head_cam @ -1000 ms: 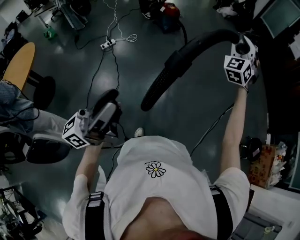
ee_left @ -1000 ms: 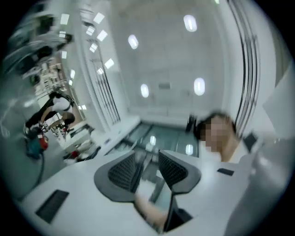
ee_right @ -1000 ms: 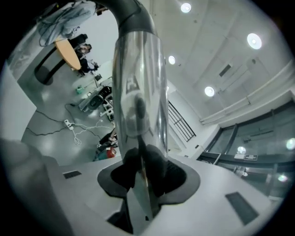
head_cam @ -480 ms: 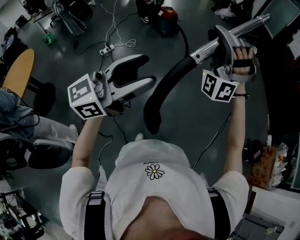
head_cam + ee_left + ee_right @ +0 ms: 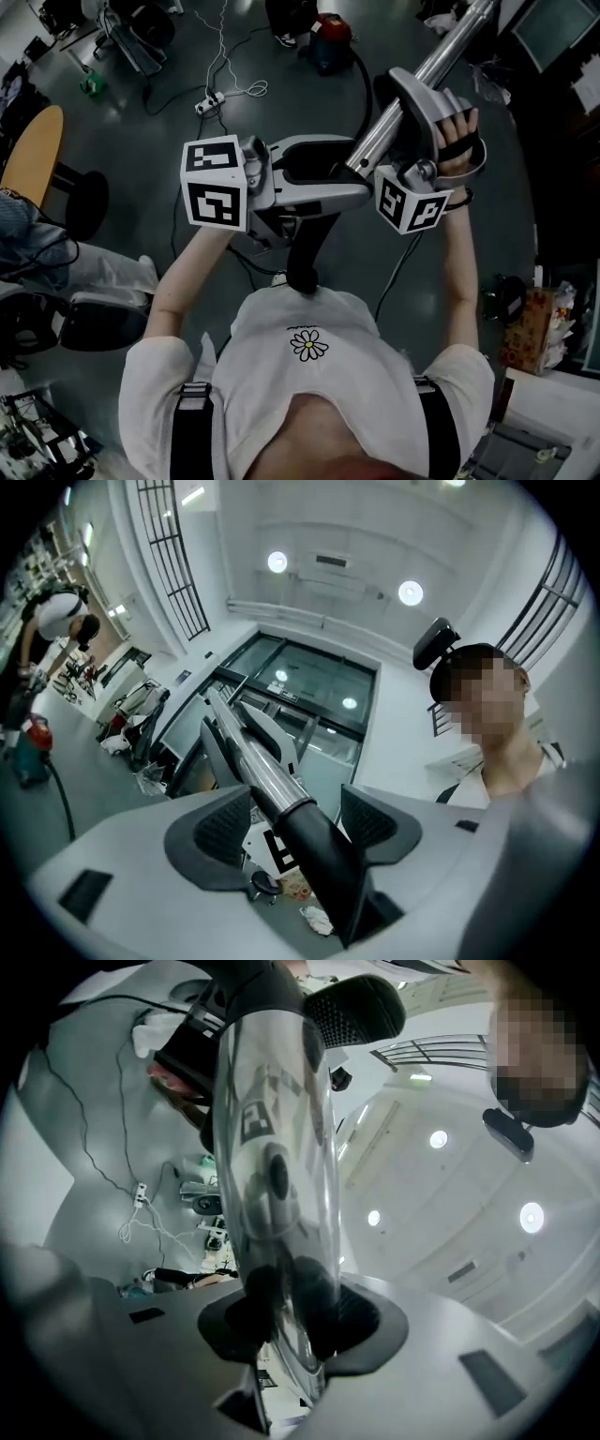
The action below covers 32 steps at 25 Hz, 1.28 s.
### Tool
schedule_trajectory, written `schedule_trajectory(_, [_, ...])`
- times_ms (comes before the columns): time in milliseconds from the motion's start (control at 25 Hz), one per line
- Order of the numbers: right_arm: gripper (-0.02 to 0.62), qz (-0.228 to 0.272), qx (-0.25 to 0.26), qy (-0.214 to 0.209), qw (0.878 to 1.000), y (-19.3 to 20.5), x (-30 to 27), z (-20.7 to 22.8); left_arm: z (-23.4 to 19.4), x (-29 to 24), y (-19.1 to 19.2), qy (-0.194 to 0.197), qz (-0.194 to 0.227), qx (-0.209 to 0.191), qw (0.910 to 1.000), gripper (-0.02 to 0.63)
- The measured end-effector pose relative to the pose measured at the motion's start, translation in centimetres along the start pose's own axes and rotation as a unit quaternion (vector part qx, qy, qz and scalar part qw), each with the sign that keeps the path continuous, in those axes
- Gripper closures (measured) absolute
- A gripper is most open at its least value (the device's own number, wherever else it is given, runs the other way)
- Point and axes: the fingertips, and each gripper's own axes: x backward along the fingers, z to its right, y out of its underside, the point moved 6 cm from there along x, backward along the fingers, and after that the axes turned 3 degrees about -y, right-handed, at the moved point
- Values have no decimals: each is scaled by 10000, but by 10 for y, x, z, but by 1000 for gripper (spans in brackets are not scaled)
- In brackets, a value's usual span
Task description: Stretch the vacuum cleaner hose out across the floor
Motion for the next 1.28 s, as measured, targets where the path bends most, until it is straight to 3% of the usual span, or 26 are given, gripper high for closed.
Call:
schedule_trajectory(120, [443, -17, -154, 42, 9999, -2, -1, -2, 1, -1, 0, -82, -152, -17, 9998, 321])
schedule_trajectory(280, [443, 112, -32, 225, 9997, -12, 8, -2, 6, 4, 5, -122, -771, -276, 9966, 321])
schedule_trajectory(400, [443, 270, 146, 435, 9986, -25, 16, -3, 11, 14, 13, -141, -1148, -224, 9930, 321])
schedule_trajectory(480, [443, 417, 193, 559, 9974, -34, 18, -3, 12, 20, 18, -53, -1335, 22, 9910, 321])
schedule_trajectory(600, [443, 754, 87, 668, 9949, -53, 17, -3, 20, 17, 30, 810, -1496, 873, 9815, 321])
schedule_trajectory(680, [443, 1031, -139, 625, 9926, -65, 15, -3, 31, 9, 37, 1473, -1264, 1159, 9741, 321])
schedule_trajectory(760, [443, 1215, -478, 475, 9903, -71, 12, -1, 39, 7, 39, 1725, -802, 1159, 9749, 322])
schedule_trajectory(920, [442, 1390, -937, 211, 9856, -79, 11, -6, 43, 14, 46, 1554, -62, 1300, 9792, 324])
schedule_trajectory(1160, [439, 1720, -1009, 156, 9798, -81, 7, -11, 47, 18, 52, 1048, 379, 1075, 9879, 324])
schedule_trajectory(1240, [416, 1389, -1168, 58, 9834, -64, 4, -10, 49, 22, 50, 1080, 398, 1072, 9875, 324])
schedule_trajectory(1280, [411, 806, -1450, -17, 9861, -42, 0, -12, 51, 28, 47, 1109, 445, 1052, 9872, 324])
